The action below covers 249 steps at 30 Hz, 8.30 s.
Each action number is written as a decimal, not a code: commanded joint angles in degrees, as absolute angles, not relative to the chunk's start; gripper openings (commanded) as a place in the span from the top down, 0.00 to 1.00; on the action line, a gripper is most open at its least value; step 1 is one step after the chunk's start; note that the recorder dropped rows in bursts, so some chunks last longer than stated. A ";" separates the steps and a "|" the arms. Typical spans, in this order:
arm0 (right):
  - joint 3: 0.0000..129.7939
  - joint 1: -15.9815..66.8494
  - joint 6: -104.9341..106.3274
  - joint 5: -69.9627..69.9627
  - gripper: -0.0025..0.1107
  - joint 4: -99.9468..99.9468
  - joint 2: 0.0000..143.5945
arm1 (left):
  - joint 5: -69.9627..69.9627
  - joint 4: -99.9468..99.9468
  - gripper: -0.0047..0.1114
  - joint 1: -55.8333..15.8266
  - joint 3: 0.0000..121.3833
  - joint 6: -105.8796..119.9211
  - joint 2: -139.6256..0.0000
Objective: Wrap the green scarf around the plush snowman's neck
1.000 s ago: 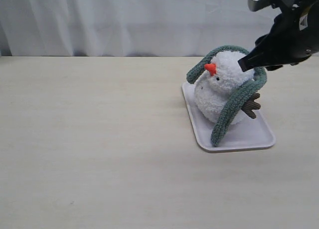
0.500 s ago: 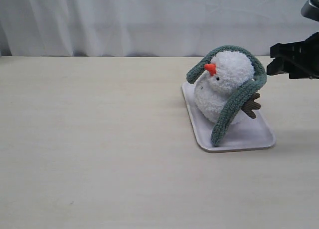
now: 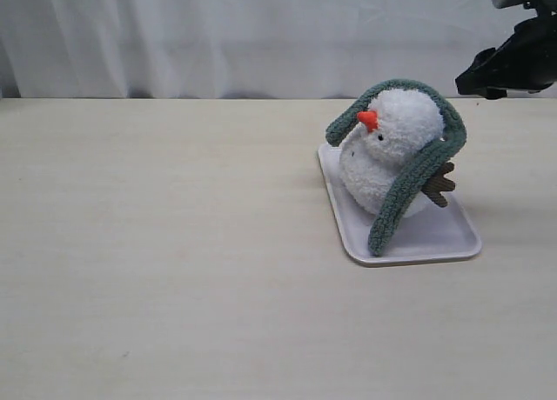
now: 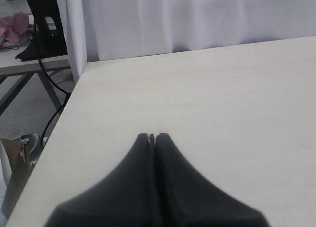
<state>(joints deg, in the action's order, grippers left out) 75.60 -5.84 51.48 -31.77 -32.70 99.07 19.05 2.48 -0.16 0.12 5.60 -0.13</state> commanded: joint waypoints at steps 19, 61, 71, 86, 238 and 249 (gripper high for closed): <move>75.94 -1.16 66.13 -26.15 0.50 -26.85 104.36 | 18.52 2.38 0.96 -0.08 0.00 5.46 0.00; 75.94 4.84 73.15 -15.36 0.94 -26.74 104.25 | 18.52 2.38 0.96 -0.08 0.00 5.46 0.00; 76.38 7.63 68.61 -14.21 0.92 -26.74 100.56 | 18.52 2.38 0.96 -0.08 0.00 5.46 0.00; 96.89 19.58 14.90 -53.45 0.64 12.53 98.90 | 18.52 2.38 0.96 -0.08 0.00 5.46 0.00; 79.27 30.82 2.69 -32.16 0.49 31.68 104.26 | 18.57 2.38 0.96 -0.08 0.00 5.46 0.00; 79.27 13.55 -10.61 -38.03 0.58 17.22 93.83 | 18.57 2.38 0.96 -0.08 0.00 5.46 0.00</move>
<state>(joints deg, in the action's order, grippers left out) 79.18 18.72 -11.71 -35.10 23.64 94.20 19.15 2.48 -0.16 0.12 5.60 -0.13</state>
